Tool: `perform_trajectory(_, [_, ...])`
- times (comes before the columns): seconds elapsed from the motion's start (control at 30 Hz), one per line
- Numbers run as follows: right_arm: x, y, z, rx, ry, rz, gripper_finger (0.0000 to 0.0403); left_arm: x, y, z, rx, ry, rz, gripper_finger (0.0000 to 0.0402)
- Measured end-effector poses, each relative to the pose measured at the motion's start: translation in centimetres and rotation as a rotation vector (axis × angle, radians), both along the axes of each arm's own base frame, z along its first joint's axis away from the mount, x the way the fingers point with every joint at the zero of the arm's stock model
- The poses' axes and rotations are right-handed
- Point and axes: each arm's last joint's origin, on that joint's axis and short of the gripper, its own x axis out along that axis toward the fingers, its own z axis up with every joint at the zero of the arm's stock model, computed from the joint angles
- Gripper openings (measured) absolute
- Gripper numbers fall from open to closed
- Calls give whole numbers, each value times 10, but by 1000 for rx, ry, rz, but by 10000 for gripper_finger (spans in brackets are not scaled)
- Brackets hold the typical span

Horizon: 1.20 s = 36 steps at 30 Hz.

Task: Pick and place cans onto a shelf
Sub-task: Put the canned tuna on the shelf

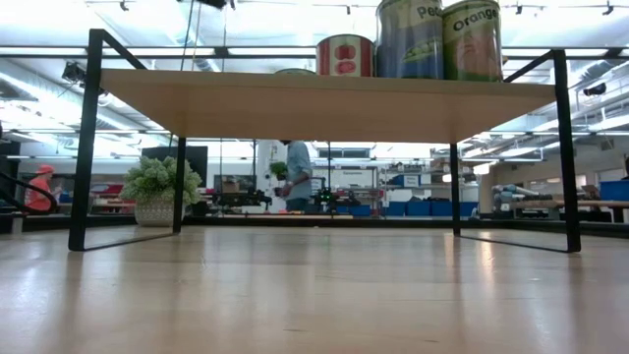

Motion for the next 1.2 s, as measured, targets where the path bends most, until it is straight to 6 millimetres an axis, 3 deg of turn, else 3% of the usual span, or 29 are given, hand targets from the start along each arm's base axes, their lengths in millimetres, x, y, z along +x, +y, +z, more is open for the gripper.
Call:
perform_trajectory(0.23, [58,-27,48,14,-125,-179,291,-9,0,7,-39,-45,8,137])
perform_trajectory(0.47, [97,-55,85,-19,-231,-207,291,-10,-1,6,-126,-42,33,137])
perform_trajectory(0.67, [135,-51,97,-96,-225,-115,291,-13,-1,5,-200,-38,77,137])
perform_trajectory(0.87, [179,-53,110,-88,-243,-141,291,-17,-2,1,-261,34,45,137])
perform_trajectory(1.2, [230,-86,136,-96,-262,-259,291,-21,-1,2,-261,39,45,137])
